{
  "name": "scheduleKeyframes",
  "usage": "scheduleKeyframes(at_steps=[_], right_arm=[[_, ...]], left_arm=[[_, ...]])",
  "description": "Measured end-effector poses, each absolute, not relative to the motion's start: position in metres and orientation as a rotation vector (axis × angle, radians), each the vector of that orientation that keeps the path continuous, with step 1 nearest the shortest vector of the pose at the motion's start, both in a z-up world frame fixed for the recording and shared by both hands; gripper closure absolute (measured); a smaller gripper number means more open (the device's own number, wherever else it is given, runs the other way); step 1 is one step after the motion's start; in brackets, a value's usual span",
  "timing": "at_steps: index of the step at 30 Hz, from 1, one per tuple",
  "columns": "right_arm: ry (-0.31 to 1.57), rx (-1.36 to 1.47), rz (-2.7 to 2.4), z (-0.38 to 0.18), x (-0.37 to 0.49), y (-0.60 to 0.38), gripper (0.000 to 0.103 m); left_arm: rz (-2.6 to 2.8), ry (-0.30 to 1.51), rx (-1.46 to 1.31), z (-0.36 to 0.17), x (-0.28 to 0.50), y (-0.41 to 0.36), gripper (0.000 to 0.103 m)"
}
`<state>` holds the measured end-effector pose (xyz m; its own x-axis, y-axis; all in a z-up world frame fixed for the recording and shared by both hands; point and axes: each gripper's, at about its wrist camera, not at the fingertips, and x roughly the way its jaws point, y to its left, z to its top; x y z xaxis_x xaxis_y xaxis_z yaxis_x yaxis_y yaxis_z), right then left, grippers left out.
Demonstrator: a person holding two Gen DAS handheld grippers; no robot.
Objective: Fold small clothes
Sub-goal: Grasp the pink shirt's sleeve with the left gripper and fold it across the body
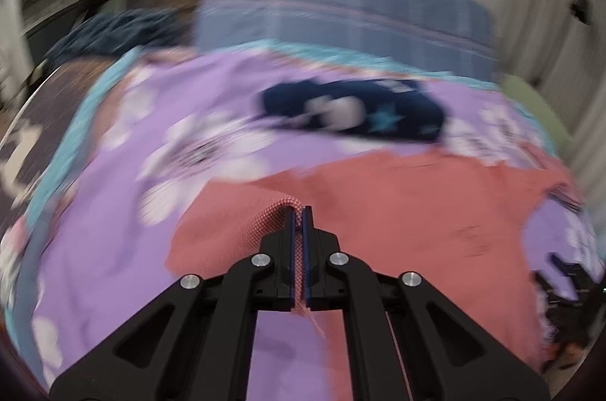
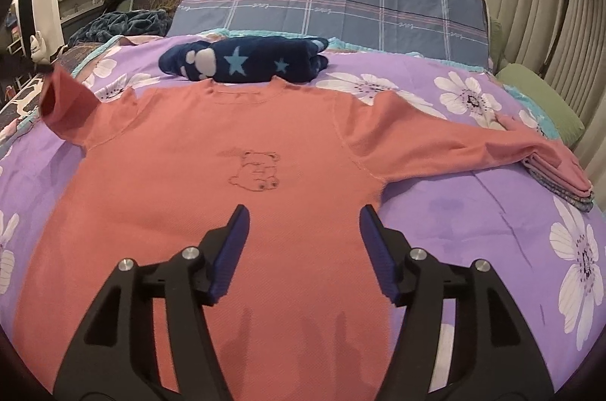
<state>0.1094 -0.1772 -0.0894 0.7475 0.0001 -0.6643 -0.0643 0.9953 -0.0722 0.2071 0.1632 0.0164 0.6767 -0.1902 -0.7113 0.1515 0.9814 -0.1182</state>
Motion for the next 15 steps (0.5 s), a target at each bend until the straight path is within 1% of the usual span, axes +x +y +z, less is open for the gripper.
scheduleKeyframes(at_steps=[3, 7, 8, 9, 10, 11, 12, 13, 15], right_arm=[[0.734, -0.065, 0.028, -0.091, 0.113, -0.192, 0.041], [0.746, -0.045, 0.027, -0.094, 0.117, -0.207, 0.041], [0.754, -0.037, 0.031, -0.096, 0.119, -0.211, 0.041], [0.765, -0.025, 0.036, -0.098, 0.121, -0.214, 0.041], [0.782, -0.006, 0.046, -0.101, 0.124, -0.219, 0.041], [0.796, 0.011, 0.054, -0.103, 0.126, -0.223, 0.041], [0.808, 0.024, 0.063, -0.106, 0.129, -0.225, 0.041], [0.823, 0.036, 0.075, -0.109, 0.132, -0.229, 0.041], [0.845, 0.047, 0.103, -0.112, 0.138, -0.232, 0.041]], left_arm=[[-0.333, 0.781, 0.016, 0.031, 0.214, 0.095, 0.101], [-0.463, 0.791, 0.07, 0.024, 0.226, 0.023, 0.1], [-0.491, 0.795, 0.074, 0.02, 0.23, 0.01, 0.099], [-0.518, 0.794, 0.076, 0.014, 0.232, -0.004, 0.093], [-0.532, 0.798, 0.079, 0.008, 0.232, -0.012, 0.073], [-0.527, 0.8, 0.089, 0.001, 0.231, -0.018, 0.062], [-0.501, 0.788, 0.107, -0.005, 0.229, -0.019, 0.046], [-0.484, 0.777, 0.121, -0.008, 0.225, -0.018, 0.043], [-0.45, 0.776, 0.142, -0.019, 0.222, -0.004, 0.043]])
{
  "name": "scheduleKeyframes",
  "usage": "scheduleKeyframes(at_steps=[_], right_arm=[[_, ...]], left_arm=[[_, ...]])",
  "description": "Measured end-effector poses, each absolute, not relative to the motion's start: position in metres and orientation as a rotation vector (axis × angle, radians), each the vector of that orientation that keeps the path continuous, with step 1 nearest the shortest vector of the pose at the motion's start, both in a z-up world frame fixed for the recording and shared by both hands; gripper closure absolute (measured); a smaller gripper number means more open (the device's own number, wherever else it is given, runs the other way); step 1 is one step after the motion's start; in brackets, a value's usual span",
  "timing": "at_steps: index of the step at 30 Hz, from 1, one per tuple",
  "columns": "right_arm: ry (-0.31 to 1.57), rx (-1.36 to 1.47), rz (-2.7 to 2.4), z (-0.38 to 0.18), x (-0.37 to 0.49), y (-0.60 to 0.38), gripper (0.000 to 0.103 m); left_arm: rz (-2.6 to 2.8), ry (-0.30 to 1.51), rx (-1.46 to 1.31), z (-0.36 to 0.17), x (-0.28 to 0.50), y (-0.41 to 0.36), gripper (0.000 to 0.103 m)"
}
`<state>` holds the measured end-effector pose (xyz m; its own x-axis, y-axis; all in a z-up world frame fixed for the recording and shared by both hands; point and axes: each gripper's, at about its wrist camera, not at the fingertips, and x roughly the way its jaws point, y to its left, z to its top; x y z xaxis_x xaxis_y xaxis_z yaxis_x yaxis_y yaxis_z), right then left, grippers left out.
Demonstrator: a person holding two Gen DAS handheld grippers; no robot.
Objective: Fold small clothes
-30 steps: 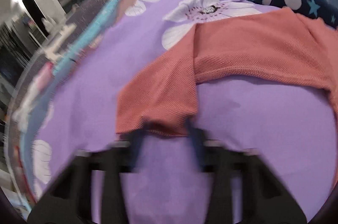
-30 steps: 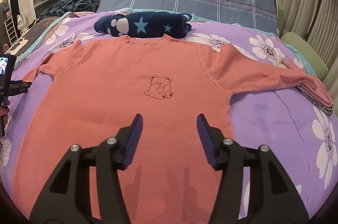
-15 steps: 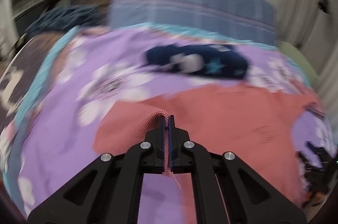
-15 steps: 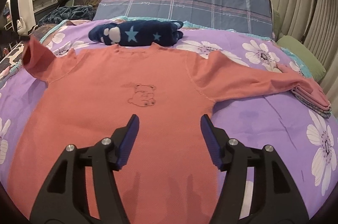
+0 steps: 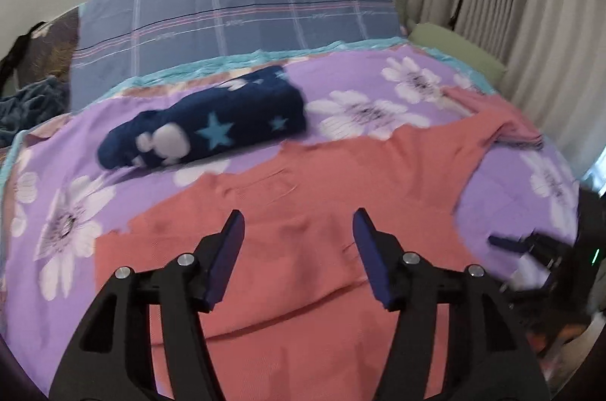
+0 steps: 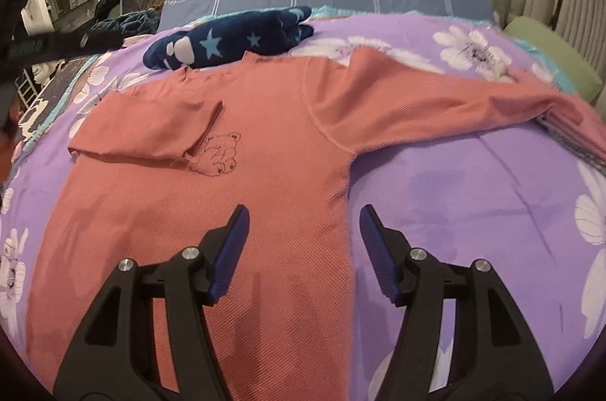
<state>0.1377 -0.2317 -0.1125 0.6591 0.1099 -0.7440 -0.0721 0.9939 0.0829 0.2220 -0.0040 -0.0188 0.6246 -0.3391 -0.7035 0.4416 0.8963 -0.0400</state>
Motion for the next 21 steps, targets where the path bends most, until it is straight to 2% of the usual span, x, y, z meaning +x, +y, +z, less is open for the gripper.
scheduleKeyframes(at_steps=[7, 8, 10, 15, 17, 19, 20, 21], right_arm=[[0.885, 0.105, 0.306, -0.111, 0.184, -0.214, 0.05], [0.895, 0.12, 0.339, -0.111, 0.196, -0.208, 0.05], [0.927, 0.148, 0.381, -0.114, 0.22, -0.195, 0.05], [1.032, 0.241, 0.421, -0.134, 0.277, -0.167, 0.05], [1.061, 0.236, 0.432, -0.141, 0.288, -0.154, 0.045], [1.036, 0.188, 0.418, -0.145, 0.295, -0.138, 0.042], [1.012, 0.151, 0.408, -0.144, 0.295, -0.13, 0.06], [0.997, 0.12, 0.4, -0.143, 0.296, -0.124, 0.084]], left_arm=[[-0.231, 0.85, 0.144, -0.074, 0.193, 0.088, 0.037], [-0.201, 0.861, 0.14, -0.082, 0.191, 0.099, 0.037], [-0.112, 0.877, 0.148, -0.099, 0.189, 0.125, 0.029], [-0.021, 0.923, 0.026, -0.122, 0.201, 0.177, 0.028], [-0.028, 0.927, -0.035, -0.126, 0.206, 0.19, 0.022], [-0.05, 0.922, -0.092, -0.128, 0.213, 0.197, 0.02], [-0.061, 0.92, -0.109, -0.129, 0.214, 0.198, 0.02], [-0.067, 0.917, -0.118, -0.131, 0.218, 0.197, 0.02]])
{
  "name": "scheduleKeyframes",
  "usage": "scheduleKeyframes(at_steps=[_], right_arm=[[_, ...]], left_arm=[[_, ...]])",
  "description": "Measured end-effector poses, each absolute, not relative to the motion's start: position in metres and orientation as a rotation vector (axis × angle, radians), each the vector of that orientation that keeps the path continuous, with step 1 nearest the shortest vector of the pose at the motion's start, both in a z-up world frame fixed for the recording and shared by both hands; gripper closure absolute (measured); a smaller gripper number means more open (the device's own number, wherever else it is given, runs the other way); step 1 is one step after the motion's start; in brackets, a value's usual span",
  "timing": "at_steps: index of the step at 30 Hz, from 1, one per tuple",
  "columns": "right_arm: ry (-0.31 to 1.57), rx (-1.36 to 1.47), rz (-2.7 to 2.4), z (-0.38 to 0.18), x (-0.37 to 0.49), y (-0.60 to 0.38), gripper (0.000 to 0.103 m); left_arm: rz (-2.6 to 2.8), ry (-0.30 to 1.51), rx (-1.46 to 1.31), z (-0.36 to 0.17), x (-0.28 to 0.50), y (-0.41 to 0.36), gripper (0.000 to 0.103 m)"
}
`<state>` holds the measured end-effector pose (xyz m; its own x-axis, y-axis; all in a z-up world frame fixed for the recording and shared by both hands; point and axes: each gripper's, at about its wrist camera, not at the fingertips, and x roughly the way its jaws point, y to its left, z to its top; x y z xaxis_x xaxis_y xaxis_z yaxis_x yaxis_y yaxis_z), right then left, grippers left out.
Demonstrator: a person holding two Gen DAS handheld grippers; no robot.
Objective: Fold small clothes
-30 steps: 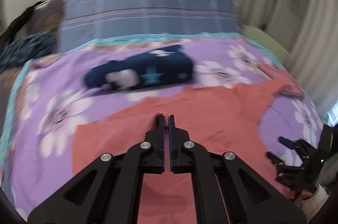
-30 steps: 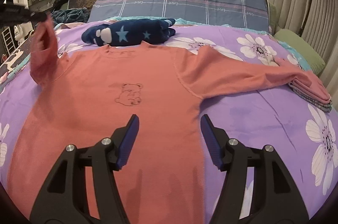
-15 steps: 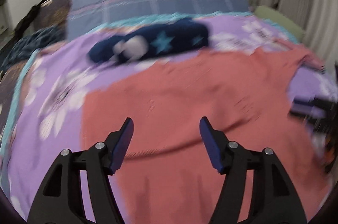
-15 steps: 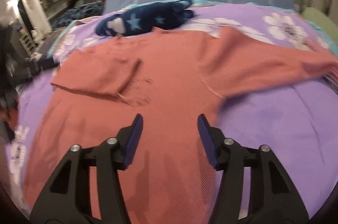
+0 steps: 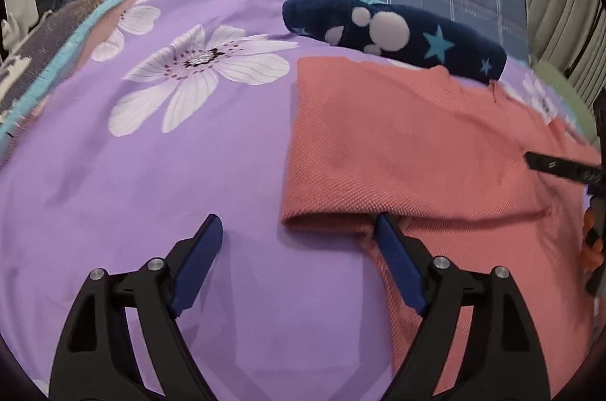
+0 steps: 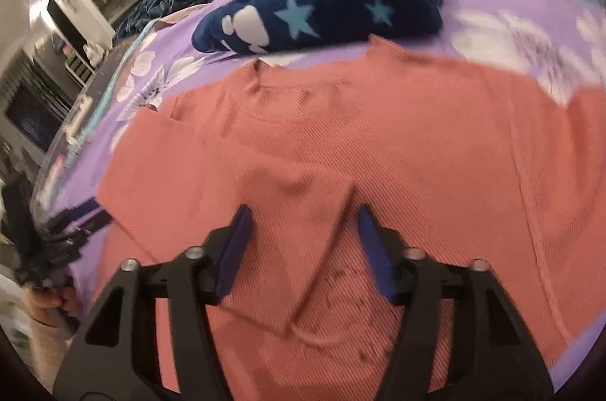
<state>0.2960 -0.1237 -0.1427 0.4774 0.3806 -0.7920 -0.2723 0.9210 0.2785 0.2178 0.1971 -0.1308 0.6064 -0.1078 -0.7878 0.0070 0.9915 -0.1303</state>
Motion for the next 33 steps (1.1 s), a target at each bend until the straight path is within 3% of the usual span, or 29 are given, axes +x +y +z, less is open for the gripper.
scheduleKeyframes(at_steps=[1, 9, 11, 12, 13, 23, 25, 26, 29, 32, 33], right_arm=[[0.983, 0.071, 0.379, -0.139, 0.295, -0.117, 0.099], [0.76, 0.183, 0.262, -0.065, 0.285, -0.17, 0.099], [0.807, 0.177, 0.213, -0.072, 0.299, -0.185, 0.087], [0.854, 0.19, 0.204, -0.082, 0.308, -0.19, 0.067], [0.916, 0.218, 0.205, -0.096, 0.314, -0.198, 0.062], [1.0, 0.174, 0.24, -0.139, 0.288, -0.216, 0.054], [0.976, 0.134, 0.239, -0.138, 0.287, -0.206, 0.092], [0.976, 0.116, 0.242, -0.136, 0.287, -0.202, 0.098], [0.918, 0.083, 0.193, -0.113, 0.275, -0.197, 0.098], [0.907, -0.003, 0.084, -0.097, 0.262, -0.204, 0.097], [0.923, -0.041, 0.055, -0.099, 0.26, -0.205, 0.091]], left_arm=[[-0.07, 0.916, -0.119, -0.132, 0.221, 0.194, 0.02], [-0.087, 0.898, -0.087, -0.133, 0.215, 0.184, 0.02], [-0.089, 0.897, -0.074, -0.133, 0.214, 0.179, 0.02], [-0.083, 0.896, -0.055, -0.134, 0.214, 0.176, 0.02], [-0.079, 0.895, -0.044, -0.134, 0.213, 0.174, 0.02], [-0.062, 0.89, -0.001, -0.137, 0.212, 0.166, 0.02], [-0.051, 0.887, 0.012, -0.137, 0.212, 0.164, 0.019], [-0.046, 0.884, 0.017, -0.137, 0.212, 0.163, 0.019], [-0.019, 0.857, 0.042, -0.134, 0.208, 0.161, 0.021], [-0.033, 0.836, 0.049, -0.13, 0.205, 0.159, 0.035], [-0.054, 0.836, 0.043, -0.129, 0.204, 0.158, 0.043]])
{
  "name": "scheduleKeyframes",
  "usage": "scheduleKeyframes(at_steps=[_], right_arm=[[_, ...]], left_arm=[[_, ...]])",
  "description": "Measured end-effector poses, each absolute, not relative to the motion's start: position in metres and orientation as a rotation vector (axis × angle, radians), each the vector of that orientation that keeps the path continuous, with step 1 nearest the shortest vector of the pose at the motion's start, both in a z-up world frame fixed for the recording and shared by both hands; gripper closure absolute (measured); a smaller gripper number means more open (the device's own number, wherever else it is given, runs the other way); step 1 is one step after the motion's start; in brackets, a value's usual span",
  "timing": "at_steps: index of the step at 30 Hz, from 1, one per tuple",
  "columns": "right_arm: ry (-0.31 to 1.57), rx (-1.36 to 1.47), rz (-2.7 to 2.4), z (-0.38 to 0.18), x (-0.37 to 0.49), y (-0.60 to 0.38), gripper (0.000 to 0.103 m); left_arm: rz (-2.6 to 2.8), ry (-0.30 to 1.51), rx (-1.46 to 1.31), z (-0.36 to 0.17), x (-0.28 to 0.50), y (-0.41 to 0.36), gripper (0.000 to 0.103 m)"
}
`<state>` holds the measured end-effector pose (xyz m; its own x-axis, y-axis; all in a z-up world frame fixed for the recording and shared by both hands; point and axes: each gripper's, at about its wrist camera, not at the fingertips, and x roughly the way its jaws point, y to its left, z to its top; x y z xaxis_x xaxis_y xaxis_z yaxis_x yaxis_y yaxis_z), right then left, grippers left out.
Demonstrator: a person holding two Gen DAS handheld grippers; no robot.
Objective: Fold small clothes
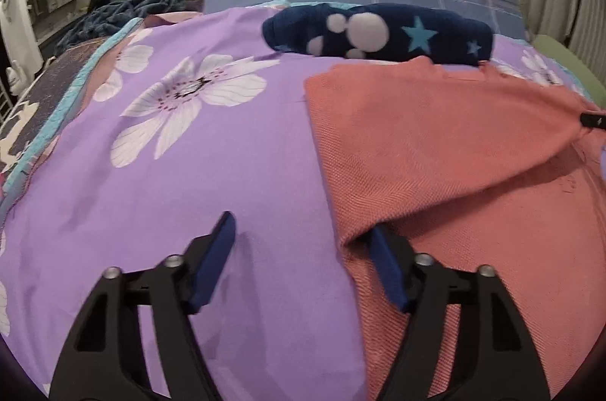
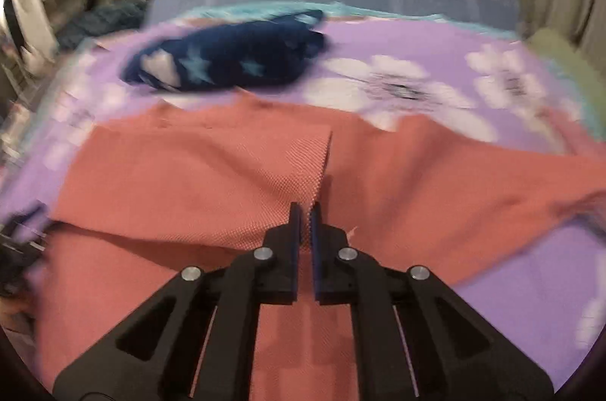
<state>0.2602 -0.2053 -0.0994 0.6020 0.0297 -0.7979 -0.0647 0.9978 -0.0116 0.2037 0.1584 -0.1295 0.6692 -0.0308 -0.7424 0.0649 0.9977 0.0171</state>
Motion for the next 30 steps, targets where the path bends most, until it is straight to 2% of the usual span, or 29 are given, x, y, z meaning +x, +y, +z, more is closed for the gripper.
scheduleKeyframes(at_steps=[1, 2, 3, 9, 11, 13, 18, 22, 24, 27, 28, 29, 30], right_arm=[[0.965, -0.074, 0.039, -0.107, 0.261, -0.207, 0.085], [0.998, -0.089, 0.02, -0.113, 0.261, -0.209, 0.068], [1.009, -0.084, 0.002, -0.117, 0.261, -0.212, 0.057], [0.871, -0.047, 0.112, -0.077, 0.267, -0.176, 0.057], [0.851, -0.077, 0.229, -0.065, 0.278, -0.133, 0.064], [0.852, -0.149, 0.364, -0.06, 0.293, -0.075, 0.069], [0.95, -0.251, 0.553, -0.07, 0.331, 0.039, 0.069], [1.03, -0.368, 0.565, -0.091, 0.363, 0.113, 0.067], [1.088, -0.431, 0.551, -0.106, 0.375, 0.136, 0.053], [1.155, -0.499, 0.525, -0.128, 0.387, 0.159, 0.049], [1.167, -0.546, 0.509, -0.138, 0.391, 0.165, 0.054], [1.171, -0.585, 0.503, -0.143, 0.39, 0.169, 0.082], [1.163, -0.627, 0.517, -0.146, 0.387, 0.175, 0.1]], left_arm=[[-0.071, 0.838, 0.039, -0.129, 0.203, 0.158, 0.048], [-0.096, 0.841, 0.033, -0.129, 0.201, 0.156, 0.049], [-0.108, 0.841, 0.032, -0.129, 0.199, 0.155, 0.049], [-0.206, 0.83, -0.005, -0.126, 0.19, 0.154, 0.049], [-0.222, 0.834, -0.022, -0.128, 0.192, 0.155, 0.05], [-0.238, 0.843, -0.056, -0.13, 0.194, 0.159, 0.05], [-0.308, 0.845, -0.215, -0.135, 0.2, 0.177, 0.048], [-0.351, 0.839, -0.301, -0.138, 0.203, 0.184, 0.047], [-0.362, 0.839, -0.32, -0.138, 0.205, 0.185, 0.047], [-0.37, 0.84, -0.328, -0.138, 0.206, 0.184, 0.048], [-0.37, 0.841, -0.327, -0.138, 0.206, 0.184, 0.055], [-0.37, 0.842, -0.327, -0.138, 0.206, 0.184, 0.062], [-0.372, 0.847, -0.329, -0.139, 0.207, 0.184, 0.084]])
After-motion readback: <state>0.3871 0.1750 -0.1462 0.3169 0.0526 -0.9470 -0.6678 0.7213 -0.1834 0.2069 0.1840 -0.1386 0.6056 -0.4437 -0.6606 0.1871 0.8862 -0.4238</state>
